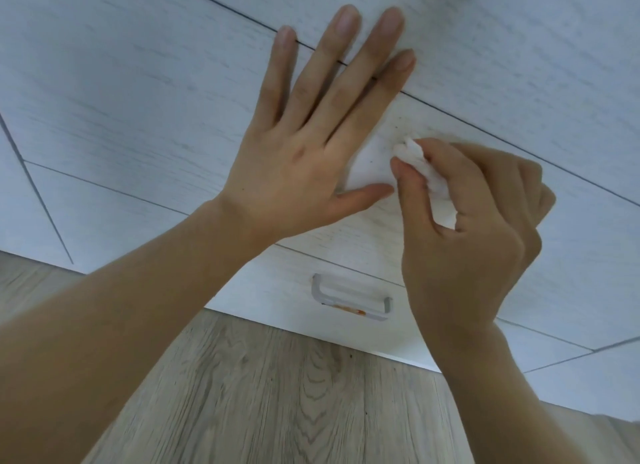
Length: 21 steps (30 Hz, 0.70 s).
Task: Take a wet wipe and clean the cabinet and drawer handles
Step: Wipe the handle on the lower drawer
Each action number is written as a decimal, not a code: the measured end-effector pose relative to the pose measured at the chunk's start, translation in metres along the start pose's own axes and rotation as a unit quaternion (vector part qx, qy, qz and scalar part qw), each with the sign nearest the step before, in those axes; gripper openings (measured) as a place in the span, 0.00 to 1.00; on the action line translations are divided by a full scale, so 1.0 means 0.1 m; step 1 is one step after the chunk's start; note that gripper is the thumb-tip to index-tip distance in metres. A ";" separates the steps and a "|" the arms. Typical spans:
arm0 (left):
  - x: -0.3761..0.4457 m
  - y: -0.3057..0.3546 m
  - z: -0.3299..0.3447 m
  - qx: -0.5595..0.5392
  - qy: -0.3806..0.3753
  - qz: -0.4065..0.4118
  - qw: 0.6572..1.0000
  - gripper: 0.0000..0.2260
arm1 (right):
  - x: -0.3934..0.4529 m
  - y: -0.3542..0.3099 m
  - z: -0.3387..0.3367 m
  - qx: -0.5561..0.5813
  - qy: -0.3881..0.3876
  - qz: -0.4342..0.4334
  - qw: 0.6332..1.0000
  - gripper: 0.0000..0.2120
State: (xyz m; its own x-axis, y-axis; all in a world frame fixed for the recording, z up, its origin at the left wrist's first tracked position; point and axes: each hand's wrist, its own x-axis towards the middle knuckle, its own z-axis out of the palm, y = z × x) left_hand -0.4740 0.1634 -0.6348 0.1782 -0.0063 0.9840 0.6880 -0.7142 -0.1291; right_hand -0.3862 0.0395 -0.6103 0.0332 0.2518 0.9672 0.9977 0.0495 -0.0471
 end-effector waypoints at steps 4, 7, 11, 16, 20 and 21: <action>-0.01 -0.04 -0.03 -0.006 -0.020 0.007 1.000 0.38 | -0.05 -0.01 -0.02 0.007 0.055 0.027 0.998 0.03; -0.01 -0.05 -0.04 0.005 -0.036 0.015 0.999 0.39 | -0.13 0.08 -0.09 0.017 0.067 0.071 0.995 0.05; 0.00 -0.05 -0.02 0.025 -0.039 0.021 0.999 0.41 | -0.18 0.20 -0.19 -0.007 0.080 0.134 0.988 0.04; 0.00 -0.05 -0.02 0.039 -0.052 0.021 0.998 0.42 | -0.20 0.27 -0.31 0.084 0.112 0.307 0.941 0.08; 0.00 -0.06 -0.03 0.055 -0.059 0.021 0.997 0.42 | -0.14 0.26 -0.32 0.197 0.133 0.454 0.859 0.11; 0.00 -0.06 -0.04 0.057 -0.059 0.022 0.996 0.42 | -0.13 0.23 -0.32 0.210 0.127 0.471 0.847 0.12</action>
State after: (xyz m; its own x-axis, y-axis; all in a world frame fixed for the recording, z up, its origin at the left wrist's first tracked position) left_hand -0.4803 0.1650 -0.6333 0.2870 0.0518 0.9565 0.7521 -0.6307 -0.1915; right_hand -0.3619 0.0067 -0.6156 0.8682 0.1576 0.4705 0.4133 0.2951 -0.8615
